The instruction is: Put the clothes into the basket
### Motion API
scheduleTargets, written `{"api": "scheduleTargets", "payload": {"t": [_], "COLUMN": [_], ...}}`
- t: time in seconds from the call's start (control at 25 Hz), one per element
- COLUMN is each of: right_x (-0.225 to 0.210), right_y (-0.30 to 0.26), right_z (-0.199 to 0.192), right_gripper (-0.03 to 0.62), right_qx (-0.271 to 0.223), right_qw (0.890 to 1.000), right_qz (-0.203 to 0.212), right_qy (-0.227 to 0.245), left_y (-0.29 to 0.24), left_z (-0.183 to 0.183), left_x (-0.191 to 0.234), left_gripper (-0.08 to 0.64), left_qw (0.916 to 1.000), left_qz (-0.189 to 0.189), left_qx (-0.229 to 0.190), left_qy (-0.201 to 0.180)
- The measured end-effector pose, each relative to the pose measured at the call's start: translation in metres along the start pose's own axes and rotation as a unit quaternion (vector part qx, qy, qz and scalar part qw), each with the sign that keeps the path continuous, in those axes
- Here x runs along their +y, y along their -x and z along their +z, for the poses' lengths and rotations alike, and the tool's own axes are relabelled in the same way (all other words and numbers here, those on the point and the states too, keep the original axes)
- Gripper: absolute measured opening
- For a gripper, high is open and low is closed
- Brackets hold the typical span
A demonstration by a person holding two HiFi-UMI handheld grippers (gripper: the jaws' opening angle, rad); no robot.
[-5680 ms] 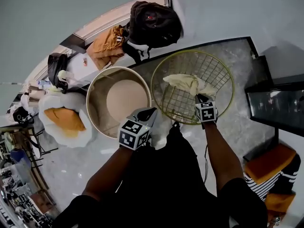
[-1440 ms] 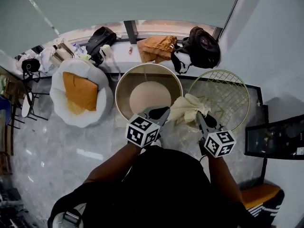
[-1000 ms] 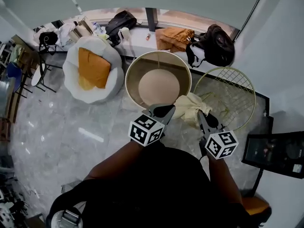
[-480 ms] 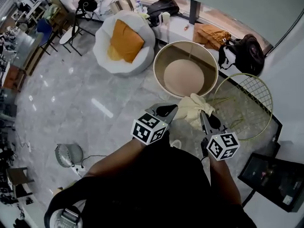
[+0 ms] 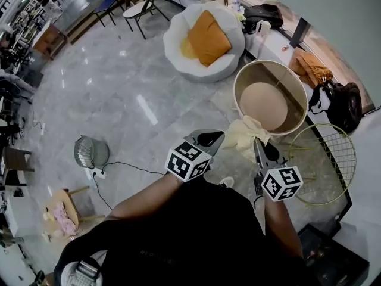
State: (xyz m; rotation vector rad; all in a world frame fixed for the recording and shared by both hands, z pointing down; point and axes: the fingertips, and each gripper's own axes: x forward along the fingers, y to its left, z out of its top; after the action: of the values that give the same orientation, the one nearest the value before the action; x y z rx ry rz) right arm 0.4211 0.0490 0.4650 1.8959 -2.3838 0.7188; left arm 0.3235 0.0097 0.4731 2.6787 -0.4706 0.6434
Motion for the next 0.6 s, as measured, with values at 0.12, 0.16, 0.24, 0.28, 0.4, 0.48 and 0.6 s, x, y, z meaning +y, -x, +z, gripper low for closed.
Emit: {"api": "scheduleTargets", "payload": {"t": [0.12, 0.16, 0.24, 0.28, 0.4, 0.48, 0.6], "right_x": [0.029, 0.039, 0.059, 0.070, 0.103, 0.128, 0.165], "right_y": [-0.030, -0.040, -0.060, -0.070, -0.100, -0.121, -0.150], "right_z": [0.005, 0.006, 0.008, 0.008, 0.007, 0.007, 0.005], "right_gripper": [0.037, 0.037, 0.035, 0.037, 0.037, 0.035, 0.037], "right_qx": [0.010, 0.013, 0.018, 0.021, 0.029, 0.034, 0.040], "right_qw": [0.999, 0.999, 0.998, 0.997, 0.995, 0.993, 0.991], "right_qz": [0.034, 0.044, 0.061, 0.069, 0.090, 0.101, 0.117], "right_qy": [0.016, 0.020, 0.027, 0.030, 0.036, 0.040, 0.045], "left_y": [0.027, 0.038, 0.059, 0.070, 0.103, 0.125, 0.155], "left_z": [-0.001, -0.002, -0.007, -0.009, -0.017, -0.021, -0.029], "left_x": [0.027, 0.037, 0.058, 0.069, 0.102, 0.125, 0.157], "left_gripper": [0.000, 0.000, 0.000, 0.000, 0.000, 0.000, 0.000], "left_qw": [0.9993, 0.9987, 0.9972, 0.9963, 0.9932, 0.9912, 0.9890], "left_qz": [0.030, 0.041, 0.060, 0.069, 0.094, 0.107, 0.119], "left_qx": [-0.017, -0.022, -0.029, -0.033, -0.042, -0.049, -0.054], "left_qy": [0.015, 0.020, 0.032, 0.038, 0.054, 0.062, 0.070]}}
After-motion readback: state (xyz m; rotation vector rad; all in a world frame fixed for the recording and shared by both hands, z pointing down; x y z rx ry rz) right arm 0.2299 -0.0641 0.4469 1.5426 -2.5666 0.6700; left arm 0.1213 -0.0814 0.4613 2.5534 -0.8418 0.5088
